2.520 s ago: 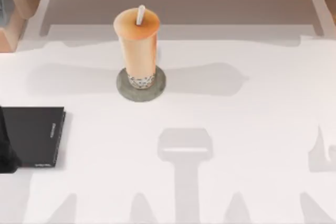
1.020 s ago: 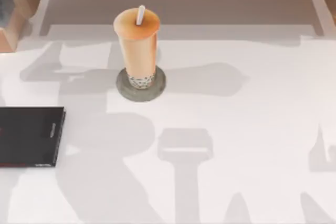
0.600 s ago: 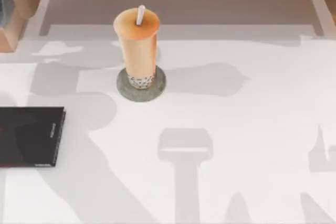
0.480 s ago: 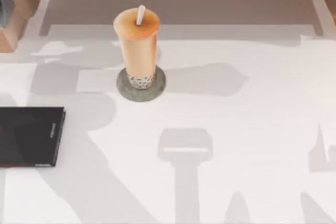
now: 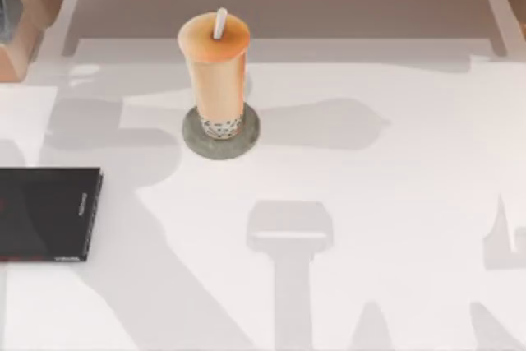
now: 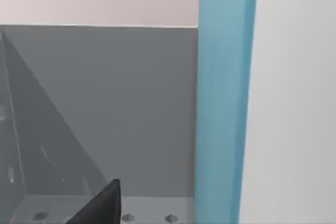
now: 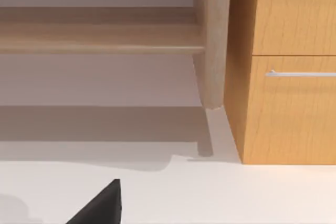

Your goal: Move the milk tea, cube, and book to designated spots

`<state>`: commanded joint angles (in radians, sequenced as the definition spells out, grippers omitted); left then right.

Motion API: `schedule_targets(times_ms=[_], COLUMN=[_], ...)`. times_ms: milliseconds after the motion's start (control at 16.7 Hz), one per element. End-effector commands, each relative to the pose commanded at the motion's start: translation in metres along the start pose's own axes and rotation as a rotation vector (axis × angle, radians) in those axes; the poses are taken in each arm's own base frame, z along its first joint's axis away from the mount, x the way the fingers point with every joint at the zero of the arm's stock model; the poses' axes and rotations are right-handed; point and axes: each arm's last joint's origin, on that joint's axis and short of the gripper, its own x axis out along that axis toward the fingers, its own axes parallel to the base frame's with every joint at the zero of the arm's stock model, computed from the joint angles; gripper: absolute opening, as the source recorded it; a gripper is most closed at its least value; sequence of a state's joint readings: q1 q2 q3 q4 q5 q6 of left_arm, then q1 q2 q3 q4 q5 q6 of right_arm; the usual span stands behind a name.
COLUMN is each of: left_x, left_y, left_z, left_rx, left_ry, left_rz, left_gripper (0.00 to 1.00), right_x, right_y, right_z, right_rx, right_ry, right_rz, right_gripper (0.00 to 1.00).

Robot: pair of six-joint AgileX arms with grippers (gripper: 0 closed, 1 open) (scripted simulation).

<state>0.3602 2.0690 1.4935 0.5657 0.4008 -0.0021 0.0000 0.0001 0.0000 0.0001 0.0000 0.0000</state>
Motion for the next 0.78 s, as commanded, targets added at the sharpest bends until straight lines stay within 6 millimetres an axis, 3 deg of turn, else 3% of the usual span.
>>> schedule_targets(times_ms=[420,780], left_x=[0.0105,0.0105], left_y=[-0.0001,-0.0001], left_z=[0.0000,0.0000], left_rx=[0.000,0.000], left_ry=[0.000,0.000], left_rz=[0.000,0.000], left_gripper=[1.00,0.55], right_x=[0.0000,0.0000], right_y=[0.0000,0.0000], right_z=[0.0000,0.0000], right_rx=[0.000,0.000], right_ry=[0.000,0.000], right_rz=[0.000,0.000], right_gripper=[1.00,1.00])
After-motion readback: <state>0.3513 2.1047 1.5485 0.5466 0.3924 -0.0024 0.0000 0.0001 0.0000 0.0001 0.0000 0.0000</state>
